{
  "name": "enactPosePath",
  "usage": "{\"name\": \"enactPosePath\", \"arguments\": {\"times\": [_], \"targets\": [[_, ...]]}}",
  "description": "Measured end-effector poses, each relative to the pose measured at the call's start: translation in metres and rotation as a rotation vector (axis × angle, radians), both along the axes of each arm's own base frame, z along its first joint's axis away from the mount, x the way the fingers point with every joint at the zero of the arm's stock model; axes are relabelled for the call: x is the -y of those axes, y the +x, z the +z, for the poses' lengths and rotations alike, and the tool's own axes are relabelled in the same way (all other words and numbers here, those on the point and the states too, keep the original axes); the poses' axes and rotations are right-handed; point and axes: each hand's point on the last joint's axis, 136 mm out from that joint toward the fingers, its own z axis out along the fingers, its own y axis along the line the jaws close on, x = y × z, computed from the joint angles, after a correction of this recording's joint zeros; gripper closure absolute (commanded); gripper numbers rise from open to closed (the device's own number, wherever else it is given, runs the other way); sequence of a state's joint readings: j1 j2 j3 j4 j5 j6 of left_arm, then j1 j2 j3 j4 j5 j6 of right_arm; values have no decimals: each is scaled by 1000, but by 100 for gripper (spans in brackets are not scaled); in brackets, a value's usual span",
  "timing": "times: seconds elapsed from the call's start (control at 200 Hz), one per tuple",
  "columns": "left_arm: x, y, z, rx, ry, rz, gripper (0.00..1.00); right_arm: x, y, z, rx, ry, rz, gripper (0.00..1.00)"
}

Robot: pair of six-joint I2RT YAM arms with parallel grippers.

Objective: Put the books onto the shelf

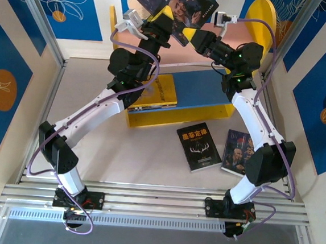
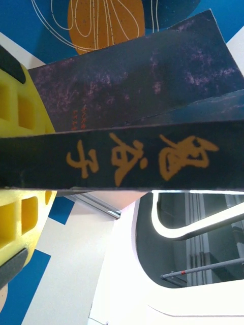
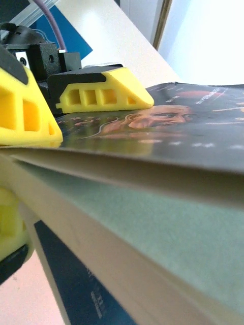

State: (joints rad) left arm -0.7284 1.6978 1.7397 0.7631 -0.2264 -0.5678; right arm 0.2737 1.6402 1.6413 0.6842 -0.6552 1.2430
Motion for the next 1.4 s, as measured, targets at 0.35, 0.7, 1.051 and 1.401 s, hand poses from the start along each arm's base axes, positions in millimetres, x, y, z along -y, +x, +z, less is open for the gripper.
{"name": "enactPosePath", "arguments": {"times": [0.35,0.7,1.051,1.401], "targets": [[-6,-3,-29,-47,82,47,56,6,5,-12,-28,-51,-8,100],[-31,-31,-48,-146,288,95,45,38,0,-26,-62,-172,-109,100],[-36,-53,-84,-315,652,-21,39,64,-26,-33,-6,-298,-171,100],[-66,-74,-109,-455,778,-164,36,60,-45,-67,38,-417,-109,100]]}}
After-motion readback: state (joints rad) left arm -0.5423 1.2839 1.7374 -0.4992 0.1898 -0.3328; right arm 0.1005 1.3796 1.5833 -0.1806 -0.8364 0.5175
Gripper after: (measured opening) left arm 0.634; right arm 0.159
